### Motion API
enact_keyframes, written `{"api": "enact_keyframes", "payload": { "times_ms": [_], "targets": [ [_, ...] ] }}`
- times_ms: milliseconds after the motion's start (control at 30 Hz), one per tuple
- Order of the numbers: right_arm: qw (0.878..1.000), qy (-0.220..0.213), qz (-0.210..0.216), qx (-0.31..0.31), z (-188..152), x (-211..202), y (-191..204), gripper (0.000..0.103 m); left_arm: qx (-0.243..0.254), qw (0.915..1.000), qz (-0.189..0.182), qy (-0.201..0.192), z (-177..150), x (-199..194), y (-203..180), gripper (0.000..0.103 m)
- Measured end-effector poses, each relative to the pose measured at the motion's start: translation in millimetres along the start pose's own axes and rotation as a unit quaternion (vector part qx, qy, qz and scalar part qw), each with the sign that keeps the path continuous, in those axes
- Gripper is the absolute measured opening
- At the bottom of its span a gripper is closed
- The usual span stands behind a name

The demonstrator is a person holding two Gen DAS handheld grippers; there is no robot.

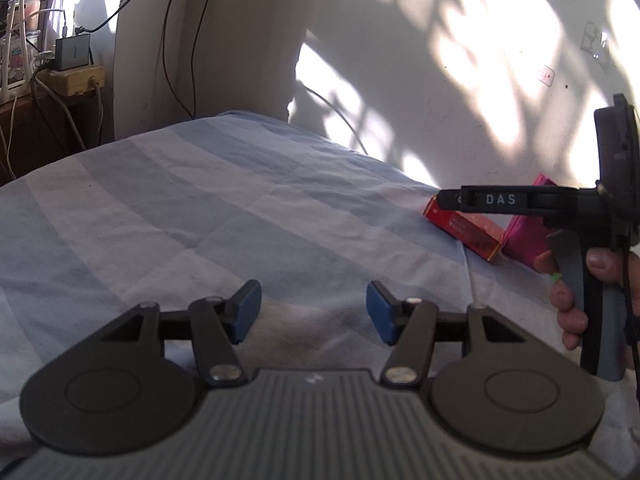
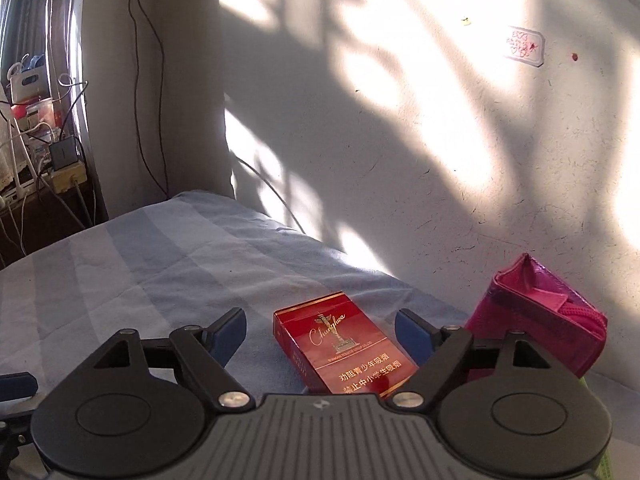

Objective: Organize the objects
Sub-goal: 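Reach the right gripper to the red box and grasp it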

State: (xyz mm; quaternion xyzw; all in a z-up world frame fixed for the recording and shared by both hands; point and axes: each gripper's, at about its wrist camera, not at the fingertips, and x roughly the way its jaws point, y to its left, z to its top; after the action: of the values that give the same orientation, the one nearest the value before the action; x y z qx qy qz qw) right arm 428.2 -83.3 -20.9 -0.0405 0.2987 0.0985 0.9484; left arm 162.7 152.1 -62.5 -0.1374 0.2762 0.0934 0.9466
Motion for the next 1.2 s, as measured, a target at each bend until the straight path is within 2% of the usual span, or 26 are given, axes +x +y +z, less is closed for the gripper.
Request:
{"api": "enact_keyframes", "payload": {
  "times_ms": [100, 167, 267, 367, 467, 567, 667, 733, 767, 800, 833, 933, 1000, 1200],
  "targets": [
    [0.999, 0.048, -0.008, 0.005, -2.9, 18.8, -7.2, 0.076, -0.001, 1.0, -0.002, 0.001, 0.3, 0.4, 0.1, 0.06],
    [0.998, 0.052, 0.006, 0.032, -10.2, 14.5, -10.4, 0.055, -0.004, 1.0, -0.002, 0.003, 0.5, 0.9, 1.1, 0.06],
    [0.998, 0.036, 0.018, 0.051, -25.4, -15.9, -1.6, 0.055, -0.008, 1.0, -0.003, 0.003, 0.8, 1.4, 2.1, 0.061],
    [0.998, 0.034, 0.031, 0.045, -53.1, -65.0, 15.0, 0.055, -0.004, 1.0, -0.006, 0.003, 0.3, 1.2, 0.8, 0.062],
    [0.998, 0.037, 0.032, 0.032, -92.9, -131.7, 28.1, 0.055, 0.005, 0.9999, -0.014, 0.004, -0.3, 1.7, -1.2, 0.062],
    [0.999, 0.037, 0.0, 0.028, -138.6, -200.7, 34.0, 0.055, 0.022, 0.9994, -0.026, -0.001, -1.8, -0.6, -5.5, 0.062],
    [0.997, 0.033, -0.051, 0.043, -181.0, -255.4, 31.1, 0.055, 0.057, 0.9972, -0.044, -0.017, -6.5, -7.7, -17.6, 0.062],
    [0.995, 0.032, -0.079, 0.052, -205.6, -282.2, 29.6, 0.058, 0.095, 0.9908, -0.095, -0.016, -13.4, -17.0, -36.5, 0.062],
    [0.994, 0.033, -0.088, 0.061, -215.1, -292.4, 28.4, 0.066, 0.103, 0.9863, -0.129, -0.006, -18.2, -23.7, -46.9, 0.062],
    [0.992, 0.031, -0.095, 0.071, -225.3, -302.4, 26.4, 0.069, 0.11, 0.9813, -0.158, 0.003, -23.3, -30.4, -56.9, 0.062],
    [0.992, 0.029, -0.098, 0.078, -233.1, -310.2, 24.5, 0.071, 0.128, 0.9709, -0.201, 0.018, -31.2, -44.4, -73.6, 0.062],
    [0.991, 0.019, -0.102, 0.088, -245.0, -324.2, 24.8, 0.071, 0.14, 0.949, -0.273, 0.075, -48.0, -73.9, -108.9, 0.062],
    [0.99, 0.016, -0.104, 0.089, -246.4, -323.6, 24.0, 0.071, 0.131, 0.9399, -0.294, 0.115, -55.2, -82.9, -123.1, 0.062],
    [0.992, 0.006, -0.092, 0.081, -246.4, -315.9, 24.0, 0.072, 0.128, 0.93, -0.294, 0.179, -77.6, -91.0, -137.7, 0.062]
  ]
}}
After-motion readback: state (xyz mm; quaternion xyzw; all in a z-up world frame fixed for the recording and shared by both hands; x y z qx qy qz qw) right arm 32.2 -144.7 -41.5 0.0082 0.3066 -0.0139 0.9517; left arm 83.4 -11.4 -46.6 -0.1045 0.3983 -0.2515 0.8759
